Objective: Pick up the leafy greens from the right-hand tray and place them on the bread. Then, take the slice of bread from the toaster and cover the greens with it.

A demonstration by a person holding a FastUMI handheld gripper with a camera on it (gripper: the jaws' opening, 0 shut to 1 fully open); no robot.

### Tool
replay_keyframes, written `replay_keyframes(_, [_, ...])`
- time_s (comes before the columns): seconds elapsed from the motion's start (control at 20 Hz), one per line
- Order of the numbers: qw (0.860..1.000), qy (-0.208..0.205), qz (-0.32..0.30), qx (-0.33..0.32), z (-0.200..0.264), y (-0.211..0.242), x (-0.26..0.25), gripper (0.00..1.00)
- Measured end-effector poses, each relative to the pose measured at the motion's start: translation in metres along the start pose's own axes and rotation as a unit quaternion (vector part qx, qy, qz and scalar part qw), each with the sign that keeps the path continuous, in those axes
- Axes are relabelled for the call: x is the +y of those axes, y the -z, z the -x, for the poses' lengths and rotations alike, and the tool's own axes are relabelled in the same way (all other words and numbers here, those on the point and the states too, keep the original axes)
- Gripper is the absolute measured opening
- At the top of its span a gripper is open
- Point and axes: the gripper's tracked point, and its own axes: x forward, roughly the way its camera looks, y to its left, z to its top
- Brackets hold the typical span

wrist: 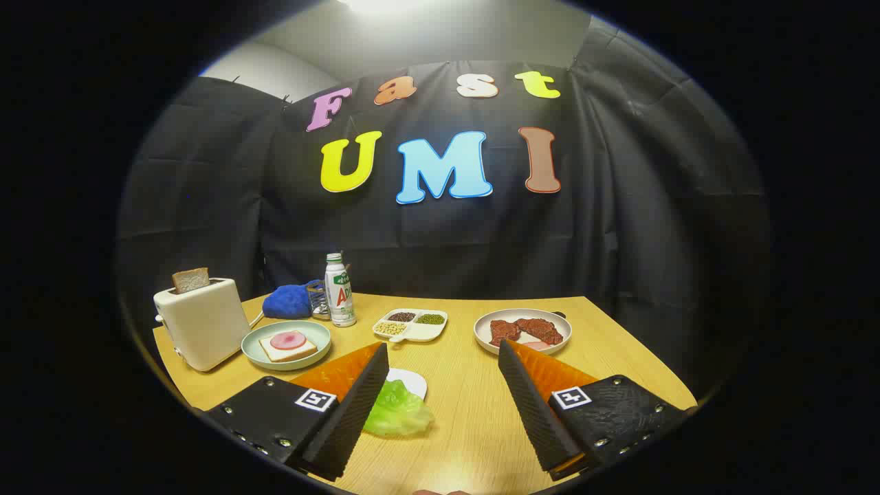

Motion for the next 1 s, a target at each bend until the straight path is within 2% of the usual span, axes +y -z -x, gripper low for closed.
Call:
replay_keyframes(0.2, [1.000,-0.007,0.006,0.010,-0.002,0.007,0.008,0.98])
replay_keyframes(0.6, [1.000,0.005,-0.001,-0.021,0.002,-0.004,0.005,0.98])
replay_keyframes(1.0, [1.000,-0.010,0.010,0.020,-0.006,0.017,0.016,0.98])
